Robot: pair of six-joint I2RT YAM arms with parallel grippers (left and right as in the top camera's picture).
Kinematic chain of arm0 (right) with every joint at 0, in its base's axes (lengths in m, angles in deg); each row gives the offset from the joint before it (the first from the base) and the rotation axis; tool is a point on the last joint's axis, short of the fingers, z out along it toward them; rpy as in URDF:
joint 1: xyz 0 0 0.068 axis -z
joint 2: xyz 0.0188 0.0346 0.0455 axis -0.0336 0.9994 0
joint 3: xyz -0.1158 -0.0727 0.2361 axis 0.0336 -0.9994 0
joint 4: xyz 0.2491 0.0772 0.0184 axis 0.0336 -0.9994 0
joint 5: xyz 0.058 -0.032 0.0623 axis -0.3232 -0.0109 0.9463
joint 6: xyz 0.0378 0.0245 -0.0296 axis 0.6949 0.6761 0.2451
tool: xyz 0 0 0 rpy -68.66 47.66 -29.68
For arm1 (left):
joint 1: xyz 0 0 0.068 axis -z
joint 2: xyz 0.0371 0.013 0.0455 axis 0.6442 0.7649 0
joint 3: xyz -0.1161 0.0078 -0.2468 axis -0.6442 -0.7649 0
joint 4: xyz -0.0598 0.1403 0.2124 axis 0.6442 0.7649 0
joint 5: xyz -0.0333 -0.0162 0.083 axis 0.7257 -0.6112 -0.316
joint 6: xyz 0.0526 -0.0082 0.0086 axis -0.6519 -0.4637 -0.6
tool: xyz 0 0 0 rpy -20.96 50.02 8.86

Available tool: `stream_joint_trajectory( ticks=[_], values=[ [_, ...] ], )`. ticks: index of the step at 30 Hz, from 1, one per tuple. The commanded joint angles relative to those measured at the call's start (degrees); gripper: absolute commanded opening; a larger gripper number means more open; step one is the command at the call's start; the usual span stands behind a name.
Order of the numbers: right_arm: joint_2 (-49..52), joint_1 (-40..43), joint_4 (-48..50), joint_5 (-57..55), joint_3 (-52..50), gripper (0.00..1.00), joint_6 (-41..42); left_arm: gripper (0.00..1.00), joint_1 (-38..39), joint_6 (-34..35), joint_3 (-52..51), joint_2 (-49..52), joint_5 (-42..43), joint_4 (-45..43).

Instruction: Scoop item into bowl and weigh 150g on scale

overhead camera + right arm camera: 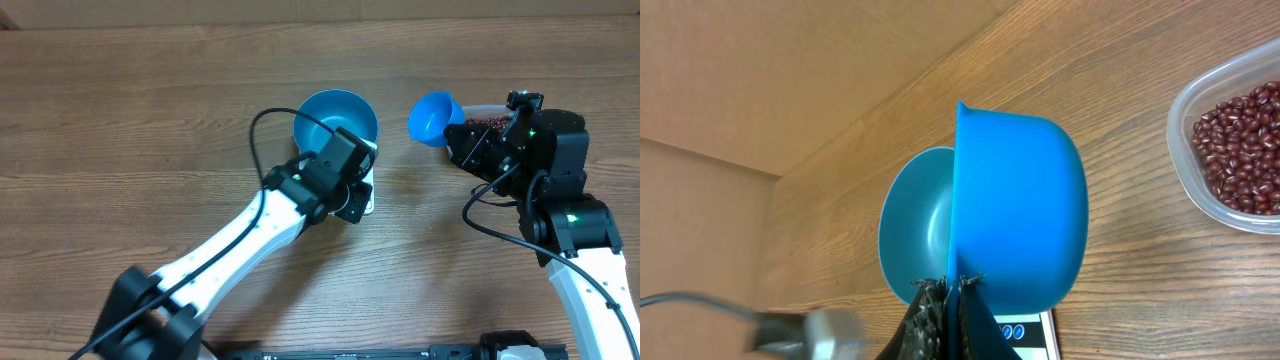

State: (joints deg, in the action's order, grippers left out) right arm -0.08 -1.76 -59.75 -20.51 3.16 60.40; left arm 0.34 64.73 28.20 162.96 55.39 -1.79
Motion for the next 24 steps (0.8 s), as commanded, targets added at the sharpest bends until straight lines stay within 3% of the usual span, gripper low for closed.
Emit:
stream_joint_trajectory(
  ticks=[1, 12, 24],
  values=[
    [-0.26, 0.35, 0.02, 0.46, 1.22, 0.04, -1.07, 0.04, 0.07, -4.44, 0.39, 5.27, -3.76, -1.07],
    [-0.26, 0.35, -0.44, 0.26, 1.22, 0.04, -1.44, 0.04, 0.20, -5.77, -0.94, 9.77, -9.09, -5.16],
    [-0.26, 0.35, -0.37, 0.26, 1.22, 0.04, -1.68, 0.04, 0.46, -5.70, -7.04, 9.99, -9.18, -13.25]
  ],
)
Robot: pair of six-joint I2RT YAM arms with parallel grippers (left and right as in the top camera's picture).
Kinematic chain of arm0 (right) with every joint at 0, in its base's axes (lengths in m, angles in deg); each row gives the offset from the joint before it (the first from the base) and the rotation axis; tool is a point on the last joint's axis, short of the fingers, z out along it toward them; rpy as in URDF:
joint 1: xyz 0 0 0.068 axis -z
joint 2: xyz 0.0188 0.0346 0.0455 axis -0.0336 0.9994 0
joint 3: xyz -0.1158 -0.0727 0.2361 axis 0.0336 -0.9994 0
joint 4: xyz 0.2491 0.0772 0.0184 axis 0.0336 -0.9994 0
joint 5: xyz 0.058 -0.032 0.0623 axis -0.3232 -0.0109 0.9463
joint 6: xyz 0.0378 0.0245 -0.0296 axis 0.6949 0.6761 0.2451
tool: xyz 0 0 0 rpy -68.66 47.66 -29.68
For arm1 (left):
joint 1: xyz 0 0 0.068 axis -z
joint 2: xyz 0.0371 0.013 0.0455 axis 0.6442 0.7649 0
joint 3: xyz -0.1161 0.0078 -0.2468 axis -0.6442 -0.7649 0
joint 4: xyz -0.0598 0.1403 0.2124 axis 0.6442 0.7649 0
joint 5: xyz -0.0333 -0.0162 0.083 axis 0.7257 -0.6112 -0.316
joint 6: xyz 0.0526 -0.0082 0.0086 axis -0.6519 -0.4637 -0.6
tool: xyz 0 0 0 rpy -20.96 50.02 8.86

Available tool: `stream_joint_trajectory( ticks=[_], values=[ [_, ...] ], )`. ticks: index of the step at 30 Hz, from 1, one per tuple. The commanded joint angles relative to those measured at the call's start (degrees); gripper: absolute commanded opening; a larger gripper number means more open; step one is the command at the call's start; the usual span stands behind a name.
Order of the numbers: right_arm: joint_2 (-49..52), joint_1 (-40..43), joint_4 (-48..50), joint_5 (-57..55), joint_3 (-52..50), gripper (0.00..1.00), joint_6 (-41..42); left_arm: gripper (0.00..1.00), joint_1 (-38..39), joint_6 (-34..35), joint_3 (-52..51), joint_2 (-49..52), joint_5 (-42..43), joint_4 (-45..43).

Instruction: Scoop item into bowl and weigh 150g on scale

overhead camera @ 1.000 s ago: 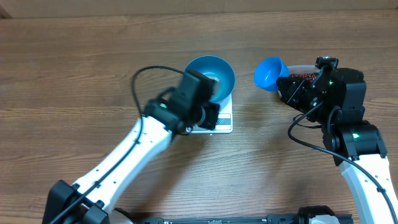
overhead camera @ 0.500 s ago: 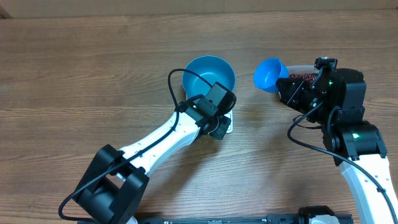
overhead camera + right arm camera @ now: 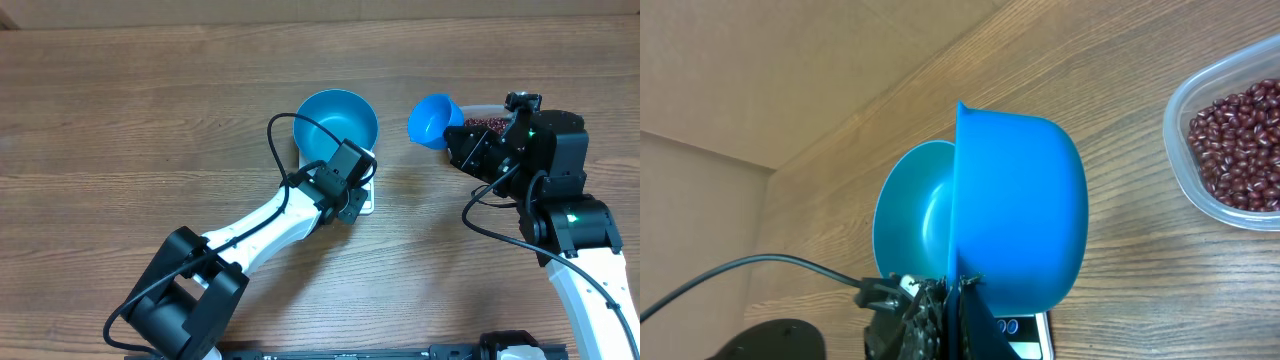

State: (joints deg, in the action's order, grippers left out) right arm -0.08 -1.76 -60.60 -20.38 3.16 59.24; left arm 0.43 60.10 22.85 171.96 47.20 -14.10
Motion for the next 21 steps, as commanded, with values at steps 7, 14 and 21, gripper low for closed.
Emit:
stream_joint_trajectory(
  ticks=[7, 14, 21],
  values=[
    [-0.26, 0.35, 0.44, 0.11, 1.22, 0.04, -0.52, 0.04, 0.37, -0.81, -2.47, 0.98, -1.55, -2.47],
    [-0.26, 0.35, 0.39, 0.13, 1.22, 0.04, -0.52, 0.05, 0.37, -0.61, -4.02, 0.98, -2.62, -4.90],
    [-0.26, 0.35, 0.44, 0.11, 1.22, 0.04, -0.52, 0.04, 0.42, -0.59, -4.87, 0.98, -2.54, -7.06]
  ],
)
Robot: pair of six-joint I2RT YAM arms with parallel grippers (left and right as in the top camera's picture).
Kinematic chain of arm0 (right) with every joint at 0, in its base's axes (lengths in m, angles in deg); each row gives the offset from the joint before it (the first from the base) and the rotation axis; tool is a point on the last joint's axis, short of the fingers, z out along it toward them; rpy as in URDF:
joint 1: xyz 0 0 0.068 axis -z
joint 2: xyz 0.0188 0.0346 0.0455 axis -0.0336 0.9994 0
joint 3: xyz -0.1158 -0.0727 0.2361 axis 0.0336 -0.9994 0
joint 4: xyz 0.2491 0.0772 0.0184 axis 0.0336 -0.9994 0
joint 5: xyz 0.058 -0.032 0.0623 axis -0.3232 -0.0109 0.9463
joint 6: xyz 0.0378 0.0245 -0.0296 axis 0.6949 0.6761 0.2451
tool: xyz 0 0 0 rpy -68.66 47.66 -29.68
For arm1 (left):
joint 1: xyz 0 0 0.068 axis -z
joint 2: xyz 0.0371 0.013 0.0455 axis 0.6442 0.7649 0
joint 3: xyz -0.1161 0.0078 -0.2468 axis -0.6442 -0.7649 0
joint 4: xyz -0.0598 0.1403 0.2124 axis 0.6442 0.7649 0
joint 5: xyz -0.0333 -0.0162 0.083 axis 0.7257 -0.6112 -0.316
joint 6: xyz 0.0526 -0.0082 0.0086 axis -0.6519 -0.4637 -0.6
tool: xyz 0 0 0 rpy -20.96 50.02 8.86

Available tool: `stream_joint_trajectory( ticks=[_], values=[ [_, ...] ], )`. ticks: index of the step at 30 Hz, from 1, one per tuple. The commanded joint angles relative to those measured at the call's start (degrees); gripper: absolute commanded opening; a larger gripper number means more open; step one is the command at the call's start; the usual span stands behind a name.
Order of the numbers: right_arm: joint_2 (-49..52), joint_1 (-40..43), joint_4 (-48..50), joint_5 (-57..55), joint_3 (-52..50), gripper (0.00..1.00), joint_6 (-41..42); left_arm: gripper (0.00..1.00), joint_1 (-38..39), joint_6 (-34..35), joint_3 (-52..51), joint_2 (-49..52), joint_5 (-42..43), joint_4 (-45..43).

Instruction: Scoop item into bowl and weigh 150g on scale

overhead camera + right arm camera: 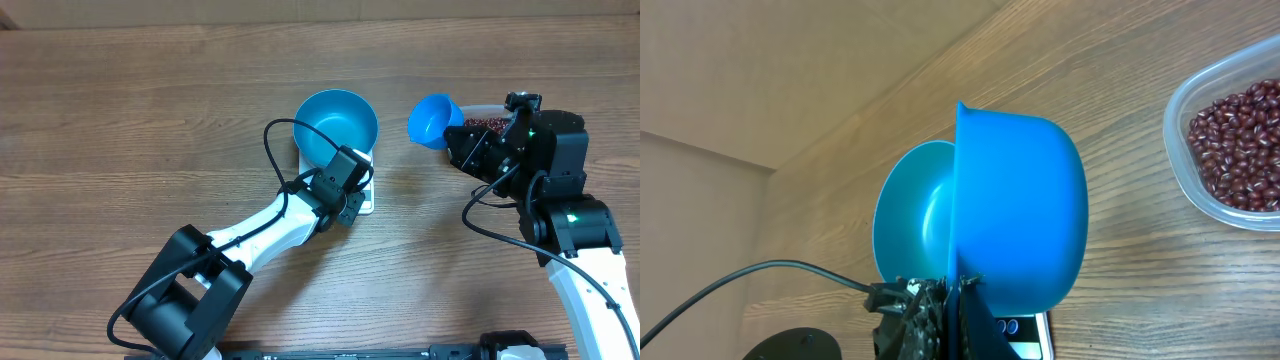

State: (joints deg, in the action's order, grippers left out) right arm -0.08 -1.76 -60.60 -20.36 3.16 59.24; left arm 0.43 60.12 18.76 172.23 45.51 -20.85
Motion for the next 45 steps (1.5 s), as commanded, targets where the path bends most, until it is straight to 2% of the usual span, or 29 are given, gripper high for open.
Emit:
stream_joint_trajectory(
  ticks=[1, 12, 29, 37, 45],
  values=[
    [-0.26, 0.35, 0.50, 0.09, 1.22, 0.04, -0.50, 0.04, 0.39, -0.61, -0.85, 0.72, -0.87, -0.44],
    [-0.26, 0.35, 0.76, 0.11, 1.22, 0.04, -0.48, 0.04, 0.39, -0.66, -1.49, 2.32, -0.87, -3.21],
    [-0.26, 0.35, 0.52, 0.09, 1.22, 0.04, -0.50, 0.04, 0.31, 1.75, -1.40, 2.69, -3.06, -2.14],
    [-0.26, 0.35, 0.72, 0.09, 1.22, 0.04, -0.48, 0.04, 0.44, 1.51, 1.79, -3.26, -2.01, 4.31],
    [-0.26, 0.35, 0.31, 0.13, 1.22, 0.04, -0.48, 0.04, 0.42, 1.46, 1.79, -7.93, 3.28, 4.61]
  ],
)
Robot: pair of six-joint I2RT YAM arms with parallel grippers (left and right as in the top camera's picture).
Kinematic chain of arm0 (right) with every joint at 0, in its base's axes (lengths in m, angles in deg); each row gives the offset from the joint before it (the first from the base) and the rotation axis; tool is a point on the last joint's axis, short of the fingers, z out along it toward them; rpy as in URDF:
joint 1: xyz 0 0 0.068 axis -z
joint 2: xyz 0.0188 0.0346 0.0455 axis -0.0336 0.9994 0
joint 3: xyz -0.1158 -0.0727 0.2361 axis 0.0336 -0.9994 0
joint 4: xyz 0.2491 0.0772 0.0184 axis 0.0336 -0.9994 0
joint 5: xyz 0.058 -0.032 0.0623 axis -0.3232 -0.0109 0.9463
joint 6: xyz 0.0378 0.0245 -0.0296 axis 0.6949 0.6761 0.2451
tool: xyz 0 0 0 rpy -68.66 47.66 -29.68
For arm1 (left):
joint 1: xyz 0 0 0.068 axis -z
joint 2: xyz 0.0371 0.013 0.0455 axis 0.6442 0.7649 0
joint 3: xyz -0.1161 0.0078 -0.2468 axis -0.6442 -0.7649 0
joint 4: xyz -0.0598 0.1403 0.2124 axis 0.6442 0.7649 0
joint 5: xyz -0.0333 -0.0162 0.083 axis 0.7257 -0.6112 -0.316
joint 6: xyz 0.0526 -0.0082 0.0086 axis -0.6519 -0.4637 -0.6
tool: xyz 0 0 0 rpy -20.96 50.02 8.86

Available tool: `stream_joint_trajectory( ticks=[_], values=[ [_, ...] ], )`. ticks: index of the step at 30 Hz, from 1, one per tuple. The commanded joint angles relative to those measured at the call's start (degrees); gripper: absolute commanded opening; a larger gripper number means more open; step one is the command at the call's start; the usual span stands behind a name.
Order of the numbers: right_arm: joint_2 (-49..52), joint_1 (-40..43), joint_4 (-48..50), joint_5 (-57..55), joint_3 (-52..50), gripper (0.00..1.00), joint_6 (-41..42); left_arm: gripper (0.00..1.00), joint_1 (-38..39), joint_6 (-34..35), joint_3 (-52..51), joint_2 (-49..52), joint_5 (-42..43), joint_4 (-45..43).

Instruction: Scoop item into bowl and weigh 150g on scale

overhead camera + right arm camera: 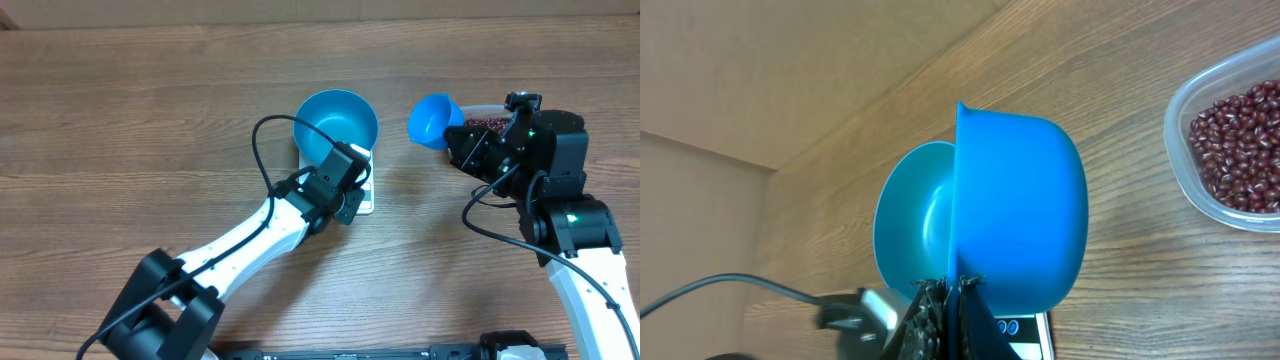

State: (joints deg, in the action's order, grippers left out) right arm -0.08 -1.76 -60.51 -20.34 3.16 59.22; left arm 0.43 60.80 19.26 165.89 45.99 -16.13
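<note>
A blue bowl [336, 118] stands on a white scale [364, 199], whose display [1026, 331] shows at the bottom of the right wrist view. My left gripper [339, 186] hovers low over the scale's front, just below the bowl; its fingers are hidden, and it is only a blur [862, 311] in the right wrist view. My right gripper [952, 284] is shut on the rim of a blue scoop [1020, 210], held empty on its side to the right of the bowl [912, 226]. Red beans fill a clear container [1230, 150].
The bean container [488, 121] lies at the right, partly under my right wrist. The left arm's black cable [262, 150] loops up to the left of the bowl. Bare wooden table [150, 110] stretches to the left and along the front.
The left arm has changed posture and its gripper has shifted slightly up and left over the scale's front. The right gripper and the scoop have not moved.
The left gripper was over the scale just below the bowl. At each later moment it was at much the same spot on the scale's front, with the arm's pose differing. Throughout, the right gripper held the empty scoop still beside the beans.
</note>
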Motion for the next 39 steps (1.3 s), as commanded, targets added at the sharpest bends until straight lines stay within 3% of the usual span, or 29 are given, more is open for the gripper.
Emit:
stream_joint_trajectory(
  ticks=[1, 21, 39],
  values=[
    [-0.26, 0.35, 0.07, 0.11, 1.22, 0.04, -0.46, 0.04, 0.44, 0.81, 1.27, -1.55, 2.93, 0.13],
    [-0.26, 0.35, -0.81, -0.04, 1.20, 0.04, -0.50, 0.04, 0.35, -1.99, 1.25, 7.69, -0.22, -4.68],
    [-0.26, 0.35, -0.90, -0.33, 1.20, 0.04, -0.50, 0.04, 0.24, -1.77, 1.25, 10.12, -1.84, -6.05]
  ],
)
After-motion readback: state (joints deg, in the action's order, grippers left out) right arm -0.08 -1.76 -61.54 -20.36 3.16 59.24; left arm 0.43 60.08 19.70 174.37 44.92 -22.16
